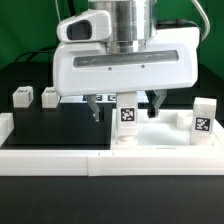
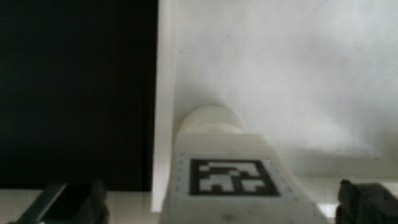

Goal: Assemble square table

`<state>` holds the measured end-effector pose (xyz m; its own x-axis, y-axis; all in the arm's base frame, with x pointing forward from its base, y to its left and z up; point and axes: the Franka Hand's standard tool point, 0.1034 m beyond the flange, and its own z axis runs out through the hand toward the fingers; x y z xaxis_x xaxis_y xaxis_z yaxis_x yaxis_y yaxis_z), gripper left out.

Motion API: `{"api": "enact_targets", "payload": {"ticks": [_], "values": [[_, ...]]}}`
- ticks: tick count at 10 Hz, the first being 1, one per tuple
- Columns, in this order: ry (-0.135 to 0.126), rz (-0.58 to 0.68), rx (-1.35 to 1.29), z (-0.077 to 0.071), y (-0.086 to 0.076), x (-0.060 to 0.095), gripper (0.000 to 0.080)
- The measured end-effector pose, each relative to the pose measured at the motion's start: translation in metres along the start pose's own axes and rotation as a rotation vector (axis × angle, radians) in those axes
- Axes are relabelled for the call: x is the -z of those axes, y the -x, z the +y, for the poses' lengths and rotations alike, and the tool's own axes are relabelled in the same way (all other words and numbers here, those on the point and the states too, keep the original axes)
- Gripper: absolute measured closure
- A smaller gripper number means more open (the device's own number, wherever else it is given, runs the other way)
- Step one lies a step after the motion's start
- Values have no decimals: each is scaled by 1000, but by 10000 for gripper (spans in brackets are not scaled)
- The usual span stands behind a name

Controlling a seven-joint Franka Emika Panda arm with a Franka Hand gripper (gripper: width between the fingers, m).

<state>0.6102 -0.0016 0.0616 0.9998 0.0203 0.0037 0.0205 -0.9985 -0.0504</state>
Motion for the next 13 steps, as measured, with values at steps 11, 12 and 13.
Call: {"api": "enact_targets", "payload": {"ticks": [11, 12, 13], "values": [[-72, -17, -866, 0, -10, -2, 532], [-89, -24, -982, -1, -11, -3, 532], [-97, -30, -1061, -3, -11, -3, 531]]}}
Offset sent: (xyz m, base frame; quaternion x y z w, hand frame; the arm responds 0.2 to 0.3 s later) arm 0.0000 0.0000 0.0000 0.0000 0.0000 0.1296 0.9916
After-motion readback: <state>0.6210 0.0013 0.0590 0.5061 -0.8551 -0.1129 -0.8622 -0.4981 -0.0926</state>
